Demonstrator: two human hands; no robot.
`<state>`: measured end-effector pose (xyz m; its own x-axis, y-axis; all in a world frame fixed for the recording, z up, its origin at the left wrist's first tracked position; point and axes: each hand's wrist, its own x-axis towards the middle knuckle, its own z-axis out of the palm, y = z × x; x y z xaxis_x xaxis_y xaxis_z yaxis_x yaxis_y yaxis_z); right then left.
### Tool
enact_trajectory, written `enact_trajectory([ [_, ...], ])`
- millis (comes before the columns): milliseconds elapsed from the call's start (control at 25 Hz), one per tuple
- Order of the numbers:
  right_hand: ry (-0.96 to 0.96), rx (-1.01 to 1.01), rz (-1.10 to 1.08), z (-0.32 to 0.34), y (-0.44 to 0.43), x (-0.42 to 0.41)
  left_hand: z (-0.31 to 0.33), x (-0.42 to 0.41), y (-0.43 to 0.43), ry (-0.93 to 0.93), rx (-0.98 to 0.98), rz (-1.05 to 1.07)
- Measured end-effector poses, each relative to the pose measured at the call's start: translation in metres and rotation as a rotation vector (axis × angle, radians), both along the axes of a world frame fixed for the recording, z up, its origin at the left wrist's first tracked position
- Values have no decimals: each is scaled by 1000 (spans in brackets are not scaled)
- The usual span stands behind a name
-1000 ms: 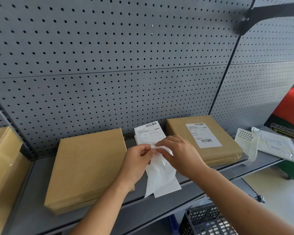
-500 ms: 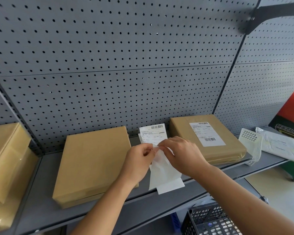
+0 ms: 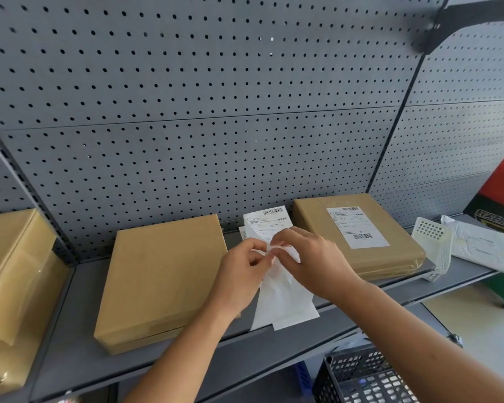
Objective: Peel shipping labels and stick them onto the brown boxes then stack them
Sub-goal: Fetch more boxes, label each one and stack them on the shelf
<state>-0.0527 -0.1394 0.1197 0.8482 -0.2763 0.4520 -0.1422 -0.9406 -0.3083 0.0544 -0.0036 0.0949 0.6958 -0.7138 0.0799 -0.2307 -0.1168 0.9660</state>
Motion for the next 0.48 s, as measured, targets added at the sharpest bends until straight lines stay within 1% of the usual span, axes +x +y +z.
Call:
enact_trajectory([
  [120, -4, -6, -4, 1, -1, 2, -1, 0, 0, 14, -25, 3],
  [320, -21, -140, -34, -2, -1, 7, 1, 3, 0, -2, -37, 3],
  [400, -19, -140, -49, -3, 0, 9, 2, 4, 1, 4, -40, 15],
  [480, -22, -83, -68, -4, -1, 13, 2, 5, 1, 9, -32, 37],
])
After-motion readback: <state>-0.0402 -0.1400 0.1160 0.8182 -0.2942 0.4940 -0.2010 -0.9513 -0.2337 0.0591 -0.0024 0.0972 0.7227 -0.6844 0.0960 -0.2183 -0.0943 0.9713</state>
